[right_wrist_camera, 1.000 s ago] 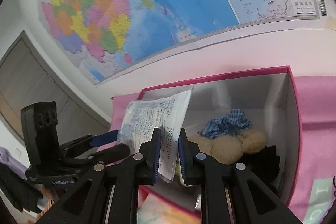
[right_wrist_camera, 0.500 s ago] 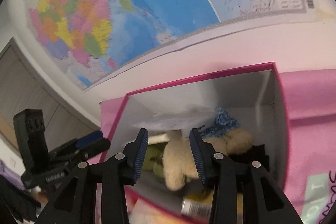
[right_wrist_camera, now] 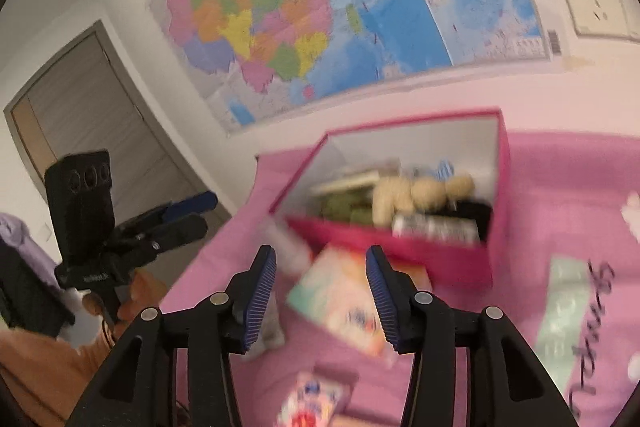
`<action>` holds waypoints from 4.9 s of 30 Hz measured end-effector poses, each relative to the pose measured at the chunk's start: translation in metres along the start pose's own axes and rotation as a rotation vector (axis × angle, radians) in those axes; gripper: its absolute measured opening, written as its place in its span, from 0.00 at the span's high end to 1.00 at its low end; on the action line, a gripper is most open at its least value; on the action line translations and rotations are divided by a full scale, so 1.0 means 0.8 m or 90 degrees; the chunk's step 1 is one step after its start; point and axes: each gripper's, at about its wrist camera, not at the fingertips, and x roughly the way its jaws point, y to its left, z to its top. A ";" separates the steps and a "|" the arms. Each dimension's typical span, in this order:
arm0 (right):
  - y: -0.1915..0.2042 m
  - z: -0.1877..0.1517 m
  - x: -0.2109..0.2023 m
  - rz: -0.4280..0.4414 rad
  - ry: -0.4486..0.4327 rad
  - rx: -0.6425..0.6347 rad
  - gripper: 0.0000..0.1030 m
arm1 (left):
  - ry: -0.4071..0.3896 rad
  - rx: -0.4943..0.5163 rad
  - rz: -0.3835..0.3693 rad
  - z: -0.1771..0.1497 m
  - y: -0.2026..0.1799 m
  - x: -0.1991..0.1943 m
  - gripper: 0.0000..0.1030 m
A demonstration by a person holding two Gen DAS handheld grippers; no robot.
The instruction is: Organize soft objects
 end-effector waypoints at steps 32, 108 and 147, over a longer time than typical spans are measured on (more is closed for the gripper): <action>-0.049 -0.179 -0.041 -0.103 0.116 0.150 0.54 | 0.222 0.060 -0.102 -0.151 -0.098 0.078 0.32; -0.125 0.092 0.065 -0.039 -0.033 0.137 0.61 | 0.187 -0.074 0.016 0.102 0.020 0.228 0.62; 0.017 -0.077 0.025 0.047 0.088 0.001 0.60 | 0.110 -0.049 0.090 -0.092 0.018 0.016 0.49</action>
